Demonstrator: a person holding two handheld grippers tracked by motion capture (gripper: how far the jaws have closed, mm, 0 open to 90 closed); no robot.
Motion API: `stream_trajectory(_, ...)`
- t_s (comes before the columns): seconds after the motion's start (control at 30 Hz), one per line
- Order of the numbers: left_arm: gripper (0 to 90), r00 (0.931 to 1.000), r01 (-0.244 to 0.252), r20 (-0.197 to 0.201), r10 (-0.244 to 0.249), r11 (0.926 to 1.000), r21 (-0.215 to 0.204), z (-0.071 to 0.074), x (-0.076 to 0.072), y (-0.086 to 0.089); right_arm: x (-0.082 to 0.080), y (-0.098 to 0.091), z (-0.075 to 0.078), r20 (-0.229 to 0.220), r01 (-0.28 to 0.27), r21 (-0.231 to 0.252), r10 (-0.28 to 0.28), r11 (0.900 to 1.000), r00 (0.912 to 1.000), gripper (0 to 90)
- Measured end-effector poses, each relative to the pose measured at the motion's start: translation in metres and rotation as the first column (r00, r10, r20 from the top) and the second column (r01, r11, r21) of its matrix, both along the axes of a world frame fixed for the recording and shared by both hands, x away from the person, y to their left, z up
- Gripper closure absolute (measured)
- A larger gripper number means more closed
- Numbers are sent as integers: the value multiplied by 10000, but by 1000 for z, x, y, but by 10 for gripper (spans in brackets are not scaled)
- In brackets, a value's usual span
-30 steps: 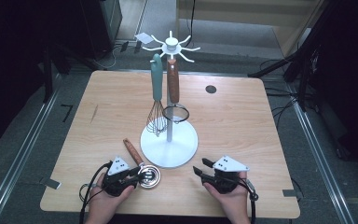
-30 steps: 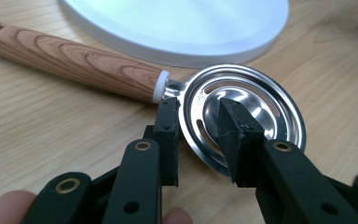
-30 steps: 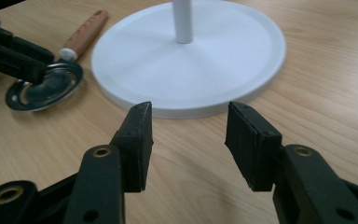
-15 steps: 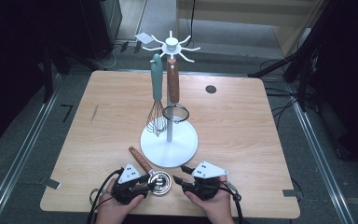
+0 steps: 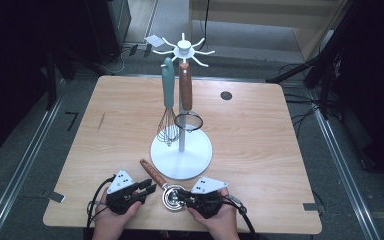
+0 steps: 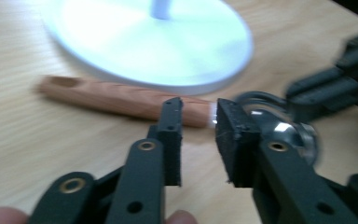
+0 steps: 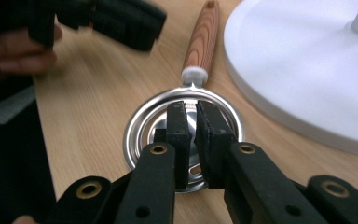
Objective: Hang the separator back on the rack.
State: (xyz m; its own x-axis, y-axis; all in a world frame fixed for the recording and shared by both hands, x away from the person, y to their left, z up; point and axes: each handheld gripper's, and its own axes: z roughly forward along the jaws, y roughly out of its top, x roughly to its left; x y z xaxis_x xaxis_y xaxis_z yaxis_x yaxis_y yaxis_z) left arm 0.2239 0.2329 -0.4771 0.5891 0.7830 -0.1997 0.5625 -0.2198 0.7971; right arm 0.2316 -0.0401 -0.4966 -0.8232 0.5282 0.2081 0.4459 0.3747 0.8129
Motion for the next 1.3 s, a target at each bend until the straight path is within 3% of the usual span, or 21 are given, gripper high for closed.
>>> stream_trajectory(0.13,752,9998,-187,-53,188,9998,92,-2,3,10,3,0,-5,-275,10,-518,-24,9987,9996,849)
stream_trajectory(0.37,720,9995,-326,-31,327,9994,137,-3,7,14,5,-8,-6,20,163,-942,-162,9954,9999,810)
stream_trajectory(0.53,762,9989,-463,-65,465,9983,345,-5,9,17,8,-19,-6,-9,373,-954,-375,9947,9993,805)
stream_trajectory(0.87,776,9985,-522,-127,526,9982,306,-5,9,22,14,-42,-4,-23,929,-1214,-939,9882,9956,729)
stream_trajectory(0.97,801,9985,-509,-188,515,9982,316,-6,9,22,14,-47,0,-134,963,-921,-980,9911,9951,681)
stream_trajectory(1.07,822,9984,-481,-278,491,9983,343,-7,9,21,13,-44,5,18,947,-676,-948,9932,9955,668)
stream_trajectory(1.2,844,9983,-481,-312,493,9980,400,-8,10,18,16,-32,11,350,825,-837,-798,9931,9962,629)
stream_trajectory(1.3,846,9984,-452,-321,464,9983,361,-8,11,19,20,-20,13,272,629,-747,-610,9952,9978,614)
